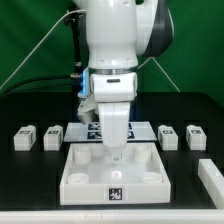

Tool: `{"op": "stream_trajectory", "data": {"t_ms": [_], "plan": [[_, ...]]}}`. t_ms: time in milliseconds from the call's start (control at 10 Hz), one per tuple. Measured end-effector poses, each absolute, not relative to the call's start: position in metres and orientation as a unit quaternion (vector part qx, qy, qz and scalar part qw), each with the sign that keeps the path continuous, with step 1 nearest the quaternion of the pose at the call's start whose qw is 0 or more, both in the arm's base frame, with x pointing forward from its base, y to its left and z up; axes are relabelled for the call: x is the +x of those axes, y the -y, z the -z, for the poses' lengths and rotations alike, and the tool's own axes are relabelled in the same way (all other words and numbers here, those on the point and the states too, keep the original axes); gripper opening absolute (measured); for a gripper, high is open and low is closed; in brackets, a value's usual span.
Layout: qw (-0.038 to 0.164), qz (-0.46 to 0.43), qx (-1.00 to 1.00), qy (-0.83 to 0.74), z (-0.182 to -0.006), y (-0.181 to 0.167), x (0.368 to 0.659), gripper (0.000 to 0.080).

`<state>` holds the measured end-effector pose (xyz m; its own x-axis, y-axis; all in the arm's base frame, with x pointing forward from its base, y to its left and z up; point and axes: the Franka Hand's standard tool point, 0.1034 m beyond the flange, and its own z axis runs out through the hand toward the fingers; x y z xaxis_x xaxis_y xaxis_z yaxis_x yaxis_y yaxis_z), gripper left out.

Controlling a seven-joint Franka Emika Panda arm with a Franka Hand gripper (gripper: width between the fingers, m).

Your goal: Assemble one leg

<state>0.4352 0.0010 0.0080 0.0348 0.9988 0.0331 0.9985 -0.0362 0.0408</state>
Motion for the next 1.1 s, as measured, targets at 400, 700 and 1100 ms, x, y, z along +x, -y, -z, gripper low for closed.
{"op": "stream_trajectory", "data": {"t_ms": [400,700,1100], "plan": [[0.005,-0.028,0.722,-0.691,-0.0067,-0.0007,0.4357,0.0388],[0.005,-0.028,0.722,-0.691,-0.0066,-0.0005,0.4356,0.0079],[0.005,-0.028,0.723,-0.69,-0.0064,0.0003,0.4353,0.0053]]}}
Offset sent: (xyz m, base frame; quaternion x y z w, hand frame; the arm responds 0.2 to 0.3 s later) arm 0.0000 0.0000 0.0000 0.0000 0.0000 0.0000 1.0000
